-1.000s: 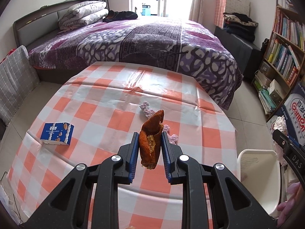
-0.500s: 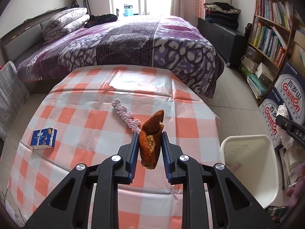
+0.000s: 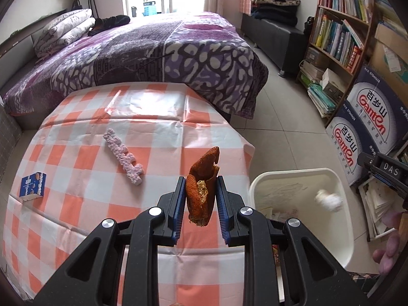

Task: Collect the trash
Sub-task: 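Drop the tissue into the bin with the right gripper while left gripper drops the orange peel in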

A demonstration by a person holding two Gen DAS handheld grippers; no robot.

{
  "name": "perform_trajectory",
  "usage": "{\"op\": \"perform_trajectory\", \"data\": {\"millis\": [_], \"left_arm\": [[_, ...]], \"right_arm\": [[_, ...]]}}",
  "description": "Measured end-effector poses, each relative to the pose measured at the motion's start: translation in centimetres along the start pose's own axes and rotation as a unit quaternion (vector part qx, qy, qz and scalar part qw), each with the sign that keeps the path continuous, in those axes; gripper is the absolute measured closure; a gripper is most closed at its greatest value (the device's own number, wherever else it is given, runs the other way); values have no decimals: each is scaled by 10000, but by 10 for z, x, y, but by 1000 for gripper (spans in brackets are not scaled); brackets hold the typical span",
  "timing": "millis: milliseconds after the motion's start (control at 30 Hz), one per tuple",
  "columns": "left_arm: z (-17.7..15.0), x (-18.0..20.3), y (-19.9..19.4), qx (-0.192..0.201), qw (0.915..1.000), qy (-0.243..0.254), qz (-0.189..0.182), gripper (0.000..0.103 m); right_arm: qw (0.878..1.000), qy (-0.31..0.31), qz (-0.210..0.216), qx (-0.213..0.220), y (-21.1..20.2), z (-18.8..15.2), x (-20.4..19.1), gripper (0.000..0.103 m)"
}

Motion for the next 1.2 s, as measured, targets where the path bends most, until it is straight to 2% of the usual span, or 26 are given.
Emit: {"op": "perform_trajectory", "data": {"millis": [167, 500, 667, 700, 800, 833, 933, 1000, 1100, 1200], "left_arm": [[1, 31, 8, -149, 9995, 198, -190, 79], [7, 87, 9, -261, 9966, 542, -560, 78], [10, 104, 10, -382, 9937, 607, -864, 78], [10, 107, 11, -424, 9929, 609, -929, 76], [11, 110, 13, -483, 9912, 597, -1078, 48], [11, 109, 13, -467, 9913, 589, -1082, 41], [11, 102, 15, -420, 9930, 630, -907, 31], [12, 91, 18, -326, 9957, 649, -583, 25], [19, 64, 33, -373, 9982, 477, -3, 23], [29, 21, 57, -605, 9968, 26, 518, 23]], "right_arm": [[9995, 259, -138, 99, -3, 5, 20, 41], [9949, 1005, -52, 65, -4, 15, 58, 32], [9913, 1311, -27, 101, -4, 17, 70, 27], [9902, 1396, -22, 104, -4, 18, 72, 27], [9863, 1649, -8, 74, -2, 18, 80, 25], [9851, 1717, 8, 46, -1, 18, 81, 25], [9831, 1828, 74, -48, 3, 18, 81, 23], [9842, 1767, 93, -93, 5, 17, 74, 22], [9861, 1644, 163, -144, 7, 14, 63, 20], [9888, 1466, 199, -200, 9, 12, 49, 18]]}}
Point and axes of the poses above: each gripper's, at about its wrist camera, not at the fingertips, and y roughly the way its jaws point, x to its right, z to its top, the point moved 1 cm from there along y, roughly the way its jaws point, and after that the axes turned 1 degree about -y, right-handed, at the moved point
